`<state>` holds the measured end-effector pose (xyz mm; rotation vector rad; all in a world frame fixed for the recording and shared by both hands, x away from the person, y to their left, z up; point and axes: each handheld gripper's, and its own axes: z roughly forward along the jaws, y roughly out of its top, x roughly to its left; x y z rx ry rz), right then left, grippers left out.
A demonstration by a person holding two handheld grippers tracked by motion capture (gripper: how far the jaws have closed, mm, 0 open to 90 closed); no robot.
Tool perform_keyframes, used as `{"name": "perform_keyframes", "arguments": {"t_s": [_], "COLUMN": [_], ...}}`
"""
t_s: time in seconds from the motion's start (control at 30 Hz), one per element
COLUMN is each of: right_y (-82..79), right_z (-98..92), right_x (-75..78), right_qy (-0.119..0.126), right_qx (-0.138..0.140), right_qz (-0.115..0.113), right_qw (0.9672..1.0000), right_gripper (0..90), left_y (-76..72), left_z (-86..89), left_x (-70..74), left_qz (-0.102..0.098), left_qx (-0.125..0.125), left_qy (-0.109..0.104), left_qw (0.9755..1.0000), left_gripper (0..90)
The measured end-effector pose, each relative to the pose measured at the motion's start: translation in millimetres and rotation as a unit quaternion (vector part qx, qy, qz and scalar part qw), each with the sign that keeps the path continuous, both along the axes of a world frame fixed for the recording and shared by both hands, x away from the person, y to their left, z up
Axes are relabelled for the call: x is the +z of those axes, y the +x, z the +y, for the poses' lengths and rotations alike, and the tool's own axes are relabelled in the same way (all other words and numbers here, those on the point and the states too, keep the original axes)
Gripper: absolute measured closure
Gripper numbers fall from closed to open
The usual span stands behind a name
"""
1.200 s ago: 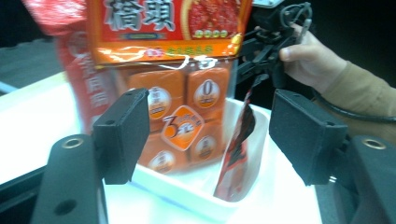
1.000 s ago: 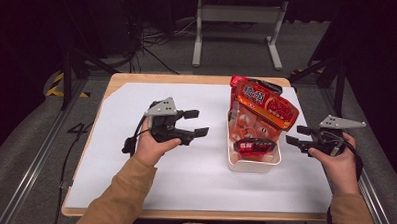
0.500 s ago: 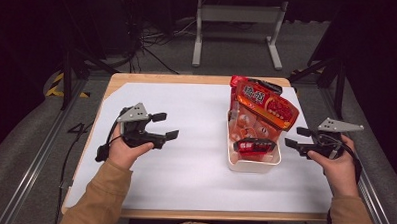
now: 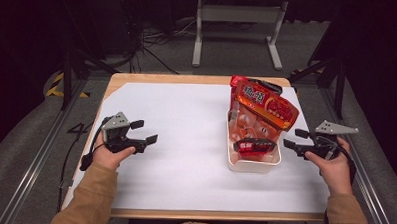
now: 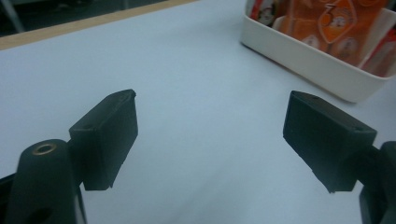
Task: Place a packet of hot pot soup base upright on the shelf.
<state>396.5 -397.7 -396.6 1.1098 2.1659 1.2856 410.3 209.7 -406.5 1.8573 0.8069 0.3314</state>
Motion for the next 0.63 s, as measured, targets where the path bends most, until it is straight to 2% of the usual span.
{"name": "perform_keyframes", "arguments": {"t_s": [0.17,0.3,0.37,0.63], "right_y": [5.6,6.9,7.6,10.0], "right_z": [-0.4,-0.6,0.3,4.4], "right_x": [-10.8,-12.6,-12.7,-12.5], "right_qy": [-0.006,-0.002,0.0,-0.003], "right_qx": [-0.001,0.0,0.004,0.006], "right_qz": [0.009,0.006,0.002,-0.003], "right_qw": [0.9999,1.0,1.0,1.0], "right_gripper": [29.2,29.1,29.1,28.5], "left_y": [1.0,2.7,4.9,3.2], "left_z": [10.3,14.2,17.7,20.3], "left_x": [-19.3,-24.4,-29.7,-29.8], "left_qz": [0.024,0.026,0.039,0.048], "left_qx": [0.025,0.034,0.038,0.035], "left_qy": [0.016,0.02,0.017,0.006], "left_qw": [0.9993,0.9989,0.9984,0.9982], "left_gripper": [18.3,18.5,18.7,17.1]}}
